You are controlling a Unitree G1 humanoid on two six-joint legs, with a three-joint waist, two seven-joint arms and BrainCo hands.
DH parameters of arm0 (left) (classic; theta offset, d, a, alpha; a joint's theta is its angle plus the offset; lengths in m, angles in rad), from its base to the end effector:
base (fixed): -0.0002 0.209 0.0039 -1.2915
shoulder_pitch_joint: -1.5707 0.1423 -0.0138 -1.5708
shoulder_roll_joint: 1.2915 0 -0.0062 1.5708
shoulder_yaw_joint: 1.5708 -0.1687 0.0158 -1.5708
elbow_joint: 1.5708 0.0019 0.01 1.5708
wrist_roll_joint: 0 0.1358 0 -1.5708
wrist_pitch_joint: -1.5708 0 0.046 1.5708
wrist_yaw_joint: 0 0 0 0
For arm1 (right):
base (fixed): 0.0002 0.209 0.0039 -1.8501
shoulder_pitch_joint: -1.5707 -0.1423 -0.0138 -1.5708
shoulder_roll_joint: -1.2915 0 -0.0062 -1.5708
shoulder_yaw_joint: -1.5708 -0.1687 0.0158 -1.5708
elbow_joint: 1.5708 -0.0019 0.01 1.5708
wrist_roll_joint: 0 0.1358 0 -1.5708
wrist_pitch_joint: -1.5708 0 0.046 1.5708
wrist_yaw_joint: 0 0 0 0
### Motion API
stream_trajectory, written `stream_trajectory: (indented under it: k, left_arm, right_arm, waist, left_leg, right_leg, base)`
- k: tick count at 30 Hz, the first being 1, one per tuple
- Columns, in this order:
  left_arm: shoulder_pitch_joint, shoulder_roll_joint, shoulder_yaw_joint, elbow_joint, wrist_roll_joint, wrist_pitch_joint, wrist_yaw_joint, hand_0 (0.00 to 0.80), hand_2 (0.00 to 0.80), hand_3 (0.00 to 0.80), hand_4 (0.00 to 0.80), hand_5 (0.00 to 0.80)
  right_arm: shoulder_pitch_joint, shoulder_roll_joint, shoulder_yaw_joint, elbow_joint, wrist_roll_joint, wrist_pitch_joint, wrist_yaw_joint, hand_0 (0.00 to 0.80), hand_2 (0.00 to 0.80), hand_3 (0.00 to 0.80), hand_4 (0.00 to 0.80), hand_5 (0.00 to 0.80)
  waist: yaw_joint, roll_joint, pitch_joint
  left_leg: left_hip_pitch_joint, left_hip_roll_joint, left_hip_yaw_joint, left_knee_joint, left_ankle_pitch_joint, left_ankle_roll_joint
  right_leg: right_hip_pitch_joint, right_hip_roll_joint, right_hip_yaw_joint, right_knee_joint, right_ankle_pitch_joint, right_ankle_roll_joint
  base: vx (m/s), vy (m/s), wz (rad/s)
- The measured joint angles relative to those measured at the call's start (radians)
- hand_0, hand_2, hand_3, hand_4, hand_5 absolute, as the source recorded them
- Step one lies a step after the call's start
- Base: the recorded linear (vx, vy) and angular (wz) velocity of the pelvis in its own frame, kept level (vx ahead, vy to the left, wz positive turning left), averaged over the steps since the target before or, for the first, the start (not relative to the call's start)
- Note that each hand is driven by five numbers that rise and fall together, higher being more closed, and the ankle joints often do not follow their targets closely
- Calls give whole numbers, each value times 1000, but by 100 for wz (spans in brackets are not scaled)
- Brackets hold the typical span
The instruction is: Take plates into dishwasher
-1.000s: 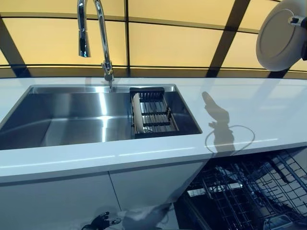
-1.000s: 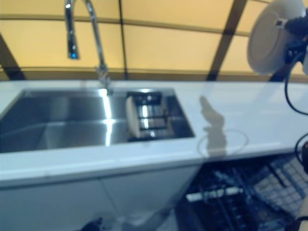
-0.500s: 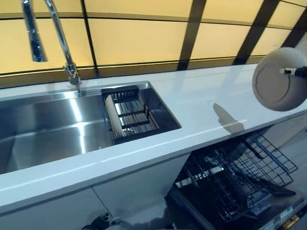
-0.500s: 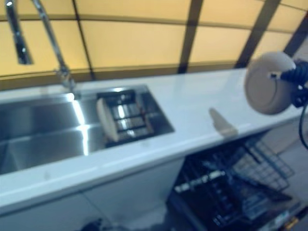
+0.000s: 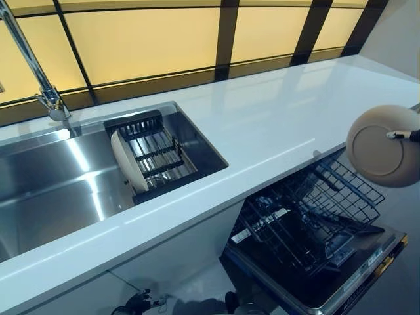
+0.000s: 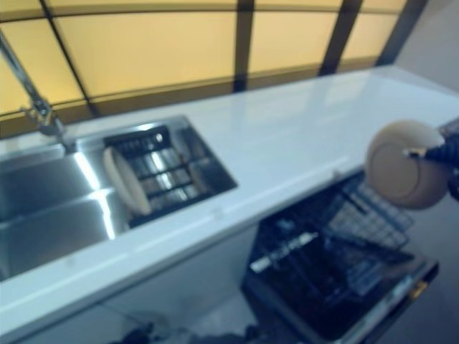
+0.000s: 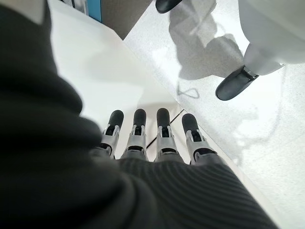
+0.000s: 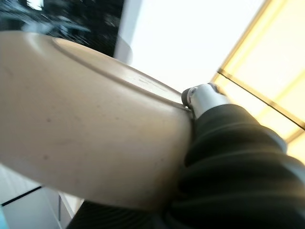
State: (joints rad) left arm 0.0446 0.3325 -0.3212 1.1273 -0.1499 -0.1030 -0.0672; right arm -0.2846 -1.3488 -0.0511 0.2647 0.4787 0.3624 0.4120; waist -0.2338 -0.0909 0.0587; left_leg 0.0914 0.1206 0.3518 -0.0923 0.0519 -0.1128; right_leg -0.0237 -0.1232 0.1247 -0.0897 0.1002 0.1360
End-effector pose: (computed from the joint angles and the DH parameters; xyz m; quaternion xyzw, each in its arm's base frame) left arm 0.0734 0.2325 -0.0913 0.1397 0.5254 -0.0401 0.8383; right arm 0.2124 -0.3605 0.2457 -0.3396 0.1580 -0.0199 0.9270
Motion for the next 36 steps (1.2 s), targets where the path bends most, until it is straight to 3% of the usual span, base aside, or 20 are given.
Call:
stream_trajectory:
  k: [10,17,26,36]
  left_arm:
    - [-8,1,29,-12,1,1,0,0,0,0,0,0]
    - [-6,0,29,-42,1,7,-2,0,0,0,0,0]
    - [-12,-1,28,-77,1,41,-1,0,0,0,0,0]
    - [-16,-9,20,-96,1,60,-2,0,0,0,0,0]
  right_arm:
    - [152,58,-64,-98,-98,-2,73,800,800,800,800,800]
    - [172,159,-51,-100,-195,-10,102,800,800,800,800,800]
    - [154,225,76,-40,-338,-58,79,800,800,800,800,800]
    - [77,385,218,102,-460,-76,-53,800,800,800,800,800]
  waist:
    - [-25,0,10]
    - [-20,20,22]
    - [8,30,28]
    - [61,53,44]
  left_leg:
    - [2,0,2,0,-5,-2]
    - [3,0,1,0,-5,-1]
    - [1,0,-17,0,-2,2]
    - [-2,1,-55,1,2,5]
  right_leg:
    - [-2,1,4,0,0,0]
    - [0,1,3,0,0,0]
    - [9,-2,-14,-1,-1,0]
    - [24,-4,-58,-1,-3,-5]
  base:
    - [-7,-1,-2]
    - [0,0,0]
    - [-12,-3,5]
    - [-13,-18,7]
